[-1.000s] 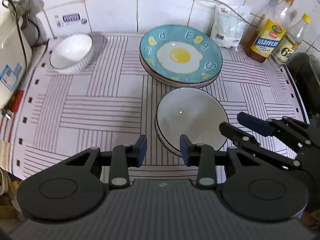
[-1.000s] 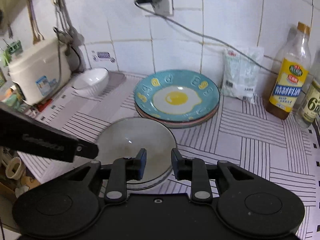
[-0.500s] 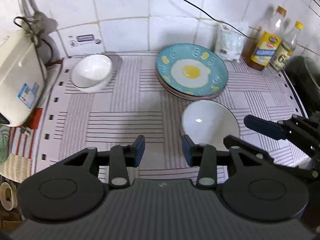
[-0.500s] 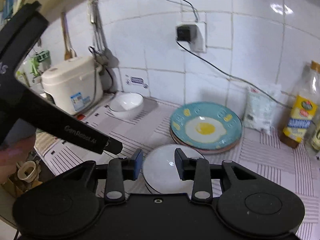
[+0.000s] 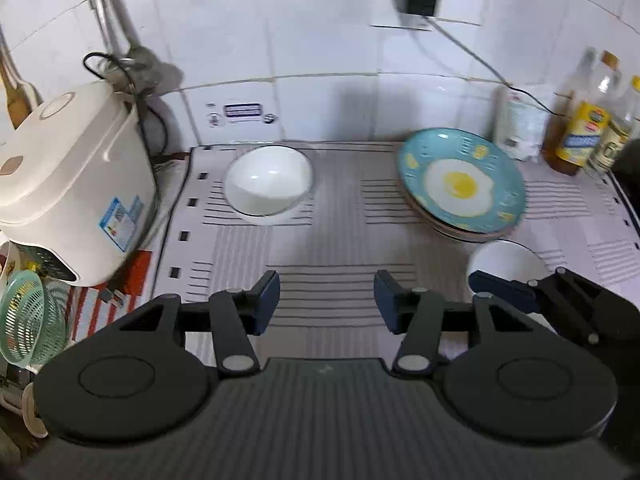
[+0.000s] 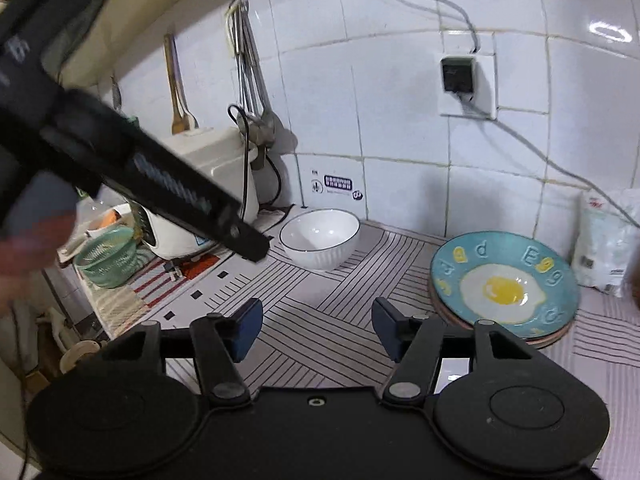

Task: Organize plates and bowls
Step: 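Move the left gripper to the white bowl by the wall and grasp its rim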

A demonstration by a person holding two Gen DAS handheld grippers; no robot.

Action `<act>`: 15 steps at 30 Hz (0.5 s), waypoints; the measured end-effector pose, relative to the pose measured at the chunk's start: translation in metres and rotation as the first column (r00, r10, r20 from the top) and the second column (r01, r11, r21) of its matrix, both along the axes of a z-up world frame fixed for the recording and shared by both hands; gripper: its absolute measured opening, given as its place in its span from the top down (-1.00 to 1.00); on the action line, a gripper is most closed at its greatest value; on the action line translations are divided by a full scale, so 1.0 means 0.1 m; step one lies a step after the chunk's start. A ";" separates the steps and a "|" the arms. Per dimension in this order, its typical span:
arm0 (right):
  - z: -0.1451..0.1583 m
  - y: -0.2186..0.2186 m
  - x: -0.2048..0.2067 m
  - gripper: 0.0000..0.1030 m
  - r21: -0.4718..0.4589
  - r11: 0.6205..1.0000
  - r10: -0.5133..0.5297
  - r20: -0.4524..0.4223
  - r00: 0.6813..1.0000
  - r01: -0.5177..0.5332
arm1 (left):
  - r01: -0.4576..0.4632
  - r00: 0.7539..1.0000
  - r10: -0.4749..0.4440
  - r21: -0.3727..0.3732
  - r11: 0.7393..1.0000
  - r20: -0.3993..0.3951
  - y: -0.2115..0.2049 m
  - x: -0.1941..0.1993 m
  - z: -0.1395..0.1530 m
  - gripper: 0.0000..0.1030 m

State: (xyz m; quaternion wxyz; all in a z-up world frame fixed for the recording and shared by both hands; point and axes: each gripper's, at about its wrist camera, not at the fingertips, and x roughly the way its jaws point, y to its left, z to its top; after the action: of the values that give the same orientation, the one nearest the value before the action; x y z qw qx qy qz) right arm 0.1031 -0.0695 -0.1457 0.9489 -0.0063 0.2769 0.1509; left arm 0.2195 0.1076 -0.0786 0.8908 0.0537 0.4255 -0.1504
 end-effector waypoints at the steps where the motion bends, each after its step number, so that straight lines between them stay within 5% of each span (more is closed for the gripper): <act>1: -0.05 0.06 0.05 -0.44 -0.008 1.000 0.002 0.001 1.000 -0.002 | -0.002 1.000 0.002 0.002 1.000 0.007 0.05 0.05 -0.04 -0.03; 5: -0.26 0.25 0.28 -0.46 -0.016 0.999 0.037 -0.008 0.999 -0.037 | 0.009 1.000 -0.009 -0.040 0.999 -0.005 0.14 0.28 -0.19 -0.33; 12: -0.67 0.44 0.62 -0.48 0.007 1.000 0.030 -0.048 0.998 -0.030 | -0.033 0.999 0.033 -0.022 0.999 0.004 0.25 0.73 -0.50 -0.47; 15: -0.79 0.53 0.82 -0.74 -0.013 1.000 0.015 -0.042 0.999 -0.016 | -0.059 0.998 0.059 -0.030 0.998 -0.007 0.34 0.90 -0.64 -0.49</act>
State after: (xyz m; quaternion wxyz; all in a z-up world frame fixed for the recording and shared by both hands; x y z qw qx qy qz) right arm 0.1855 -0.0164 -0.2245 0.9416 -0.0117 0.2978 0.1564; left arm 0.3092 0.1412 -0.1422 0.8941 0.0272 0.4275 -0.1307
